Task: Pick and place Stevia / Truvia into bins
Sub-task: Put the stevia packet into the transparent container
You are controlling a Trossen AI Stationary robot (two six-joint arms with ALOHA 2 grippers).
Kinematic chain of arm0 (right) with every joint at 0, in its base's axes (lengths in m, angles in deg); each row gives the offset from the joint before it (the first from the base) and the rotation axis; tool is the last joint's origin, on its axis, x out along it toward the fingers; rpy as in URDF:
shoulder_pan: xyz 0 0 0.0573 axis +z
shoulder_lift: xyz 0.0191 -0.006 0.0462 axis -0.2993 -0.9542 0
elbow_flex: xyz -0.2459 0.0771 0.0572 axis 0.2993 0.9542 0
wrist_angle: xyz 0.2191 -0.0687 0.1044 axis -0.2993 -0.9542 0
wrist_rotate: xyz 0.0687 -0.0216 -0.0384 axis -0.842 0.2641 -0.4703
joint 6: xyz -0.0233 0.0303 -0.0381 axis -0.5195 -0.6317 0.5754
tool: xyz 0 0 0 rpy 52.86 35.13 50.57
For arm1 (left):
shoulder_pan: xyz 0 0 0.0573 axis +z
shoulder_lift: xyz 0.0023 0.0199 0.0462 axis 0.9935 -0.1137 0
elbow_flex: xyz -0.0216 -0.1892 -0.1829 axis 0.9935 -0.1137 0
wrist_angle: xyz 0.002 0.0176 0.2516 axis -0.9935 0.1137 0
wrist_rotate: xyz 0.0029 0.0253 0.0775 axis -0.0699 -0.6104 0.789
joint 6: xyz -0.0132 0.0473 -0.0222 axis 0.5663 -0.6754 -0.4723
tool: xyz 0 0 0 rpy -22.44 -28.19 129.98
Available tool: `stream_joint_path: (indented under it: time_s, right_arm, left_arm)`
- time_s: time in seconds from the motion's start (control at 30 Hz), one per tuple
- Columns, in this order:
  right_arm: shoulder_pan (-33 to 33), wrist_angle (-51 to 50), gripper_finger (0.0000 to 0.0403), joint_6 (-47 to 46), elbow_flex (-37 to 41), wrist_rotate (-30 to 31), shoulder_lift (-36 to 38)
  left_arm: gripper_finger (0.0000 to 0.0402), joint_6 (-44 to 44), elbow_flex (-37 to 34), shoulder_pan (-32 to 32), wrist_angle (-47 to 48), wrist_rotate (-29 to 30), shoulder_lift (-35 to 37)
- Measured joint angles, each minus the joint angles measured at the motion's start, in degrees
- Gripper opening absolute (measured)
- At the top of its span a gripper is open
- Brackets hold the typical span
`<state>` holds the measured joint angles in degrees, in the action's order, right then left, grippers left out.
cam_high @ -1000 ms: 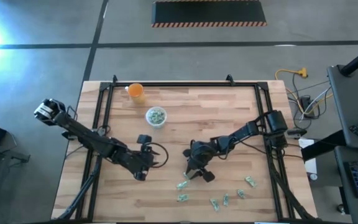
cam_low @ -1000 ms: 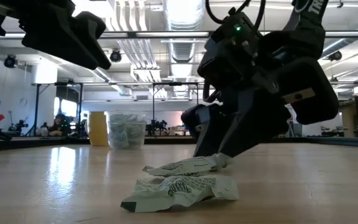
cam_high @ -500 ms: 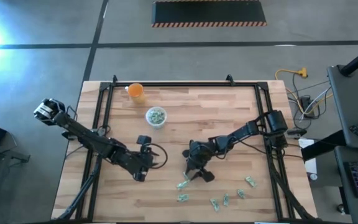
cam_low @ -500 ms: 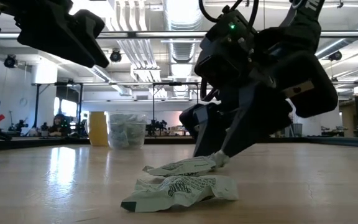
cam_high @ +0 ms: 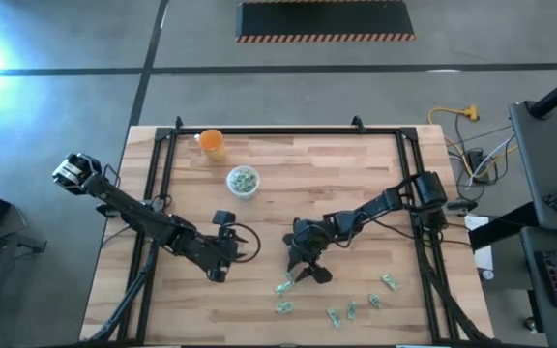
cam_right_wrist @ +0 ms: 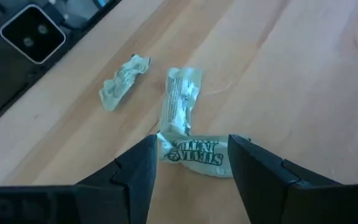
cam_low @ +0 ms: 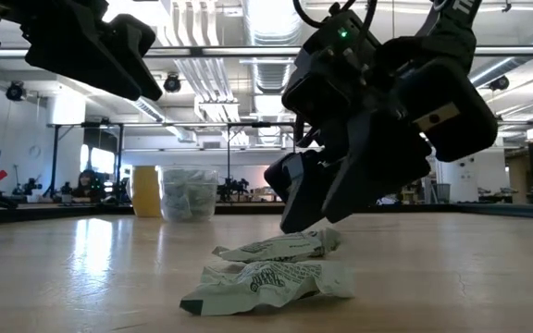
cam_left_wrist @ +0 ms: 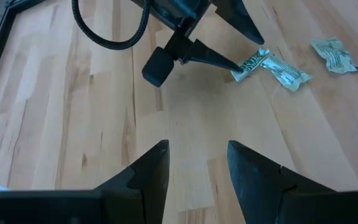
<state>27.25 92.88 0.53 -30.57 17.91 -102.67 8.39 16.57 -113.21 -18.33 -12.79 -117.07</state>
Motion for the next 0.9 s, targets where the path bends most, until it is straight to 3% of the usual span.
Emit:
stream_joint_path:
  time_s: [0.2, 0.57, 0.9]
  right_arm:
    - [1.3, 0.0, 0.0182, 2.5, 0.0, 0.6, 0.0]
    - [2.8, -1.0, 0.0174, 5.0, 0.3, 8.5, 0.0]
    - [2.8, -1.7, 0.0120, 6.9, 0.3, 12.1, 0.1]
  left_arm:
    - [0.0146, 0.0, 0.0, 0.0, 0.0, 0.0, 0.0]
    - [0.0146, 1.2, 0.0, 0.0, 0.0, 0.0, 0.0]
    - [0.0146, 1.2, 0.0, 0.0, 0.0, 0.0, 0.0]
